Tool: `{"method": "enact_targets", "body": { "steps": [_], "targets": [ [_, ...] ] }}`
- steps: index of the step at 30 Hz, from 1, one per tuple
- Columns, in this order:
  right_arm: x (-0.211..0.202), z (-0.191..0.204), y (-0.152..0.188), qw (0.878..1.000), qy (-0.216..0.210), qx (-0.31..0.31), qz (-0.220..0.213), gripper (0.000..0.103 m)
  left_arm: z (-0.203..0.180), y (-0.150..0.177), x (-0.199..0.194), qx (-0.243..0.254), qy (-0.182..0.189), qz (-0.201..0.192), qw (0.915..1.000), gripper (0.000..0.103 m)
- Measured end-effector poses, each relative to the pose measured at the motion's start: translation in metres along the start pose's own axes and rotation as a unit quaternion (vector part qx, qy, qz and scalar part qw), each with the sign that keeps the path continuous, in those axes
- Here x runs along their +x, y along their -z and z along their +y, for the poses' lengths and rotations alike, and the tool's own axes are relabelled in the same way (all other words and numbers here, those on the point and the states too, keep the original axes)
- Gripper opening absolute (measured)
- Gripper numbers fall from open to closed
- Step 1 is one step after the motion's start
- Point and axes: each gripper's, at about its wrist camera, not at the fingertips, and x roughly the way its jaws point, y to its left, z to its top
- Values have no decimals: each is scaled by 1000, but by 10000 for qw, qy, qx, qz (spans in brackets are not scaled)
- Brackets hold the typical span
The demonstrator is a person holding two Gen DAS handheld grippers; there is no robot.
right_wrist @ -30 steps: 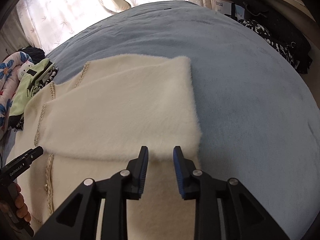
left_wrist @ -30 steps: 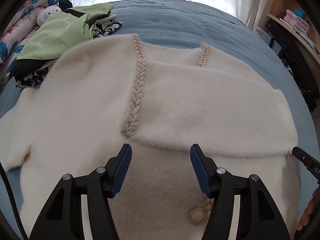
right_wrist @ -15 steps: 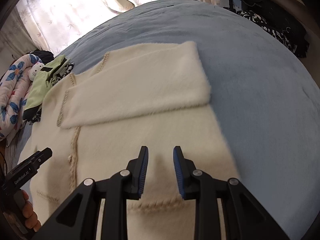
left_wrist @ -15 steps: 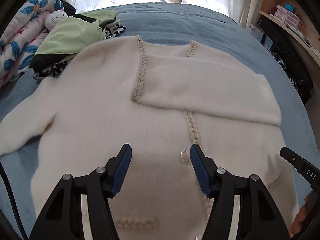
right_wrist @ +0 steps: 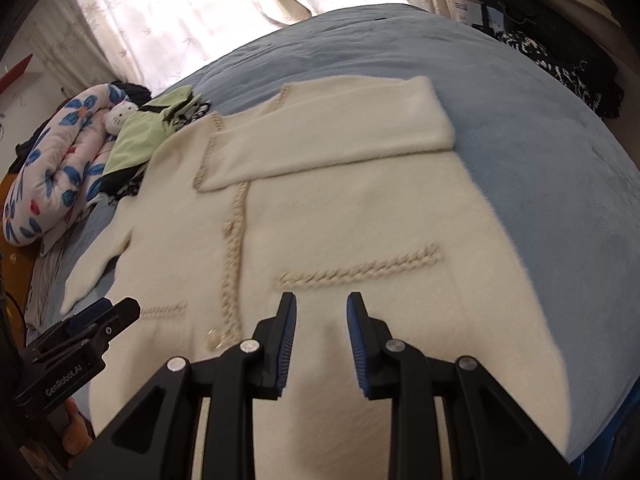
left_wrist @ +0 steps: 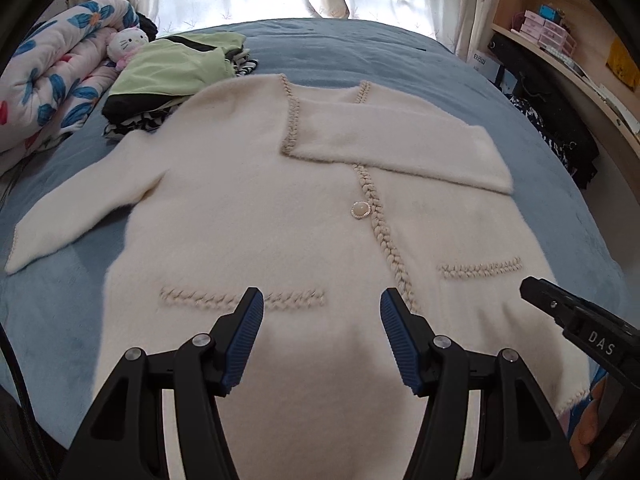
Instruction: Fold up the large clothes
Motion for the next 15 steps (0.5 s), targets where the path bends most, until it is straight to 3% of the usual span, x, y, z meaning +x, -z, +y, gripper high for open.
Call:
{"method": "enact_targets", "body": {
  "steps": [7,15],
  "targets": [
    [-4,56,18,9982,-17,-592,-6,28,44,21,-33,-258,-66,-192,9995,61],
    [10,125,37,9915,-14,-1302,-19,30,112,40,-44,-731,-196,-263,9968,62]
  ]
}}
